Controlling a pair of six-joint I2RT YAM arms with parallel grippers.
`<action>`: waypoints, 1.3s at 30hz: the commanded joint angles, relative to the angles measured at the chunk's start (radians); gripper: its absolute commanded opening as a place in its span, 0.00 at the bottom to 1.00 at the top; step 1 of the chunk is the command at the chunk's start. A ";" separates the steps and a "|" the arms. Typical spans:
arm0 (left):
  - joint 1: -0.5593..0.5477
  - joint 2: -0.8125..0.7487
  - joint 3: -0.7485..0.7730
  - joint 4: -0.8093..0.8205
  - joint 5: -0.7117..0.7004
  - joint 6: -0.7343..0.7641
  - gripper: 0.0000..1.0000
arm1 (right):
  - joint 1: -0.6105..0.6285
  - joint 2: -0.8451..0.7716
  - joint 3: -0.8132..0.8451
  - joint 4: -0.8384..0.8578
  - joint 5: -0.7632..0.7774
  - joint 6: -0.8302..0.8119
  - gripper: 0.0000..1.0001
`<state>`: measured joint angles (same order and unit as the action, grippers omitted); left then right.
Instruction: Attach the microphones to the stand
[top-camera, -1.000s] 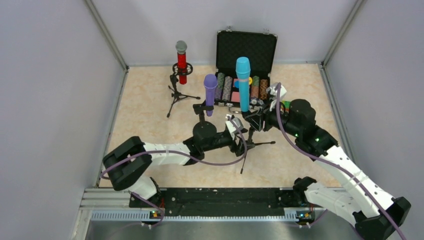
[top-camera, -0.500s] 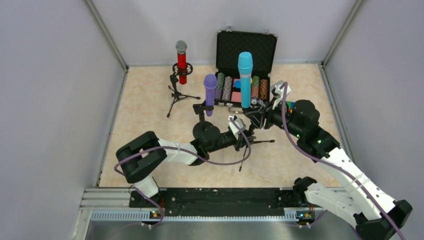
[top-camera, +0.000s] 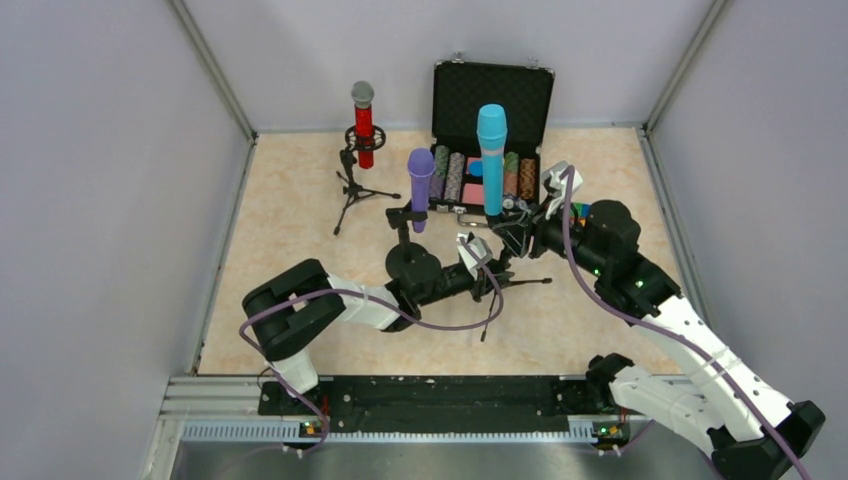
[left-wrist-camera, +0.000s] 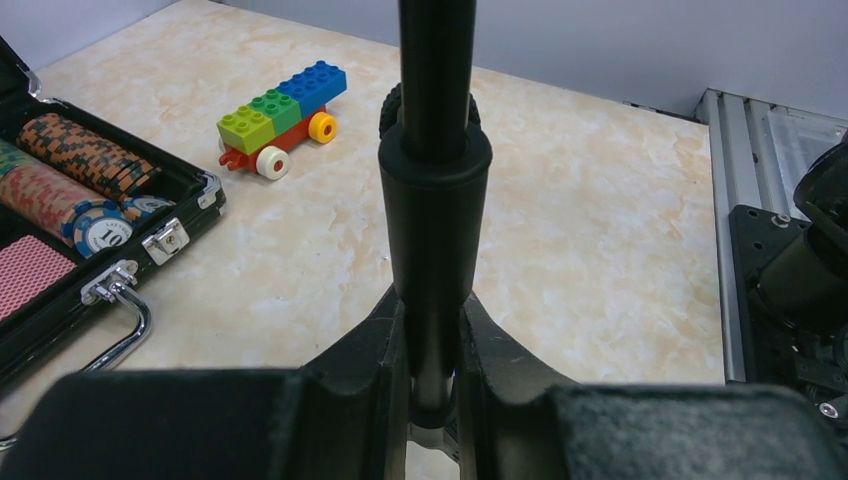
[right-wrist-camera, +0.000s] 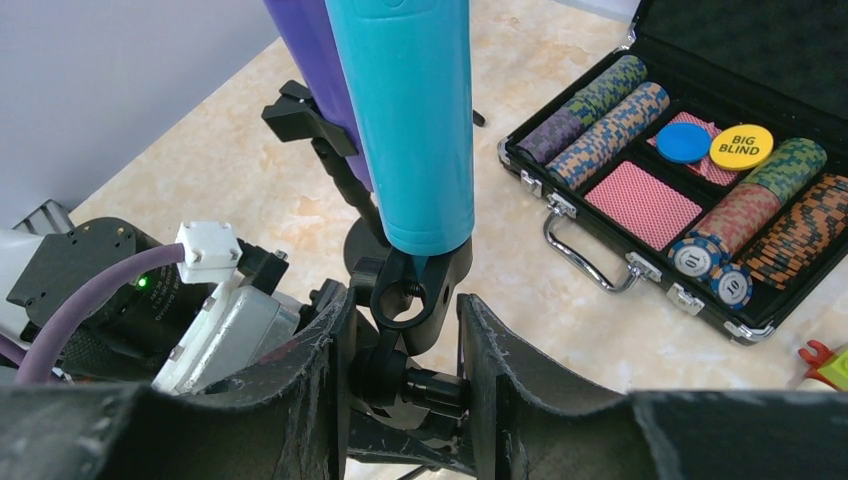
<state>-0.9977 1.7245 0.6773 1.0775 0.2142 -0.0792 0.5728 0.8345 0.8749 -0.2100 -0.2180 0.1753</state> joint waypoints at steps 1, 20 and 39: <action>0.004 0.036 -0.008 0.032 -0.036 -0.006 0.00 | -0.006 -0.045 0.079 0.157 -0.004 -0.007 0.00; 0.004 0.138 -0.062 0.074 -0.049 0.000 0.00 | -0.007 -0.039 0.144 0.201 -0.003 -0.015 0.00; 0.004 0.157 -0.082 0.061 -0.049 0.023 0.03 | -0.006 -0.048 0.129 0.253 -0.006 -0.016 0.00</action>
<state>-0.9989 1.8423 0.6346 1.2713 0.1917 -0.0528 0.5728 0.8360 0.8921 -0.2314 -0.2150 0.1570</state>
